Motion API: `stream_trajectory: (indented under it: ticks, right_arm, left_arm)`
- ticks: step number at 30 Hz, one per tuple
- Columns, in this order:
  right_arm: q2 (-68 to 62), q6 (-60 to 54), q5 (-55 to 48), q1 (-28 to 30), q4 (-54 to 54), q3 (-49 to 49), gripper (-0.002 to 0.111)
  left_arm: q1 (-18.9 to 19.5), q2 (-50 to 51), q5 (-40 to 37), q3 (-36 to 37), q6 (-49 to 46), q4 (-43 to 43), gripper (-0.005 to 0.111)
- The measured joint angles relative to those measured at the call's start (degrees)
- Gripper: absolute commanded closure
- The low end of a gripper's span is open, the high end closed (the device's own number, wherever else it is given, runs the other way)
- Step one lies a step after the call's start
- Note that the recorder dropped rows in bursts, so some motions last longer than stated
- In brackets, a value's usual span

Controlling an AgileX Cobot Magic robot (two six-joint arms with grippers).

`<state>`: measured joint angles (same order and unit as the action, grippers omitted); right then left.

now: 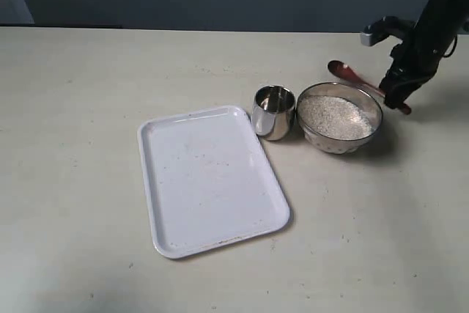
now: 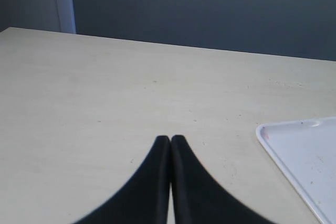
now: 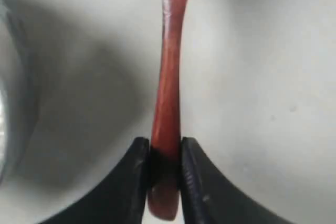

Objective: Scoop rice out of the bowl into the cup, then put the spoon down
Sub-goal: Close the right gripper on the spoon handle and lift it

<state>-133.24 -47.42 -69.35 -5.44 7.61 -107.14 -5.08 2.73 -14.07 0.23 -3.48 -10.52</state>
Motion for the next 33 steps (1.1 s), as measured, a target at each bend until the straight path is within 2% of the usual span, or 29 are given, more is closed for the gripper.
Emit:
stream_trajectory:
  ticks: [13, 21, 26, 33]
  right_arm:
    - [18.4, 1.1, -0.3, -0.4, -4.6, 0.1, 0.109]
    - [30.7, 1.5, -0.3, -0.7, -5.8, 5.7, 0.109]
    - [35.9, 3.7, -0.3, -4.0, -7.6, 13.4, 0.109]
    - [37.2, 12.6, 2.1, -12.3, -19.2, 25.8, 0.109]
  left_arm:
    - [0.0, 0.0, 0.0, 0.0, 0.0, 0.0, 0.106]
    - [0.0, 0.0, 0.0, 0.0, 0.0, 0.0, 0.106]
    - [0.0, 0.0, 0.0, 0.0, 0.0, 0.0, 0.106]
    - [0.0, 0.0, 0.0, 0.0, 0.0, 0.0, 0.106]
